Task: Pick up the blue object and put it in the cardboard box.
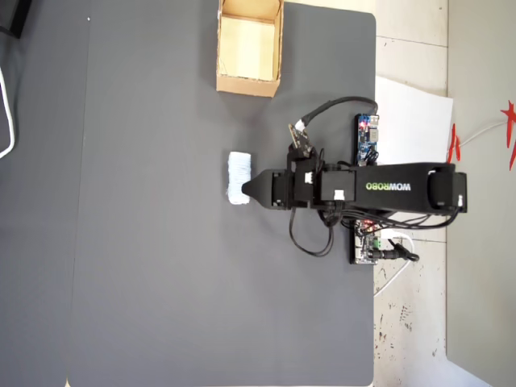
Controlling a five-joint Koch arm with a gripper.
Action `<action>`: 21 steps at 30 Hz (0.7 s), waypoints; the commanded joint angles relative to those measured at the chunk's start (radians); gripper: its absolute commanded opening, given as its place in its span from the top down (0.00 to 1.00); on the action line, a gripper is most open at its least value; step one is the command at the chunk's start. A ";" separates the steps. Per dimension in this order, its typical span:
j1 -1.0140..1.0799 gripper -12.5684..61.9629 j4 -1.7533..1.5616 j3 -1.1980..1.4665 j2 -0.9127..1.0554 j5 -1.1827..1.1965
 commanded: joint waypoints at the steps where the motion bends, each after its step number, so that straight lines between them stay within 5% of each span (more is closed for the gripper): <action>1: 0.003 0.38 -0.003 -0.120 -0.040 0.003; 16: 0.115 0.38 0.040 -0.348 -0.494 0.023; 21: 0.118 0.46 0.044 -0.362 -0.528 0.029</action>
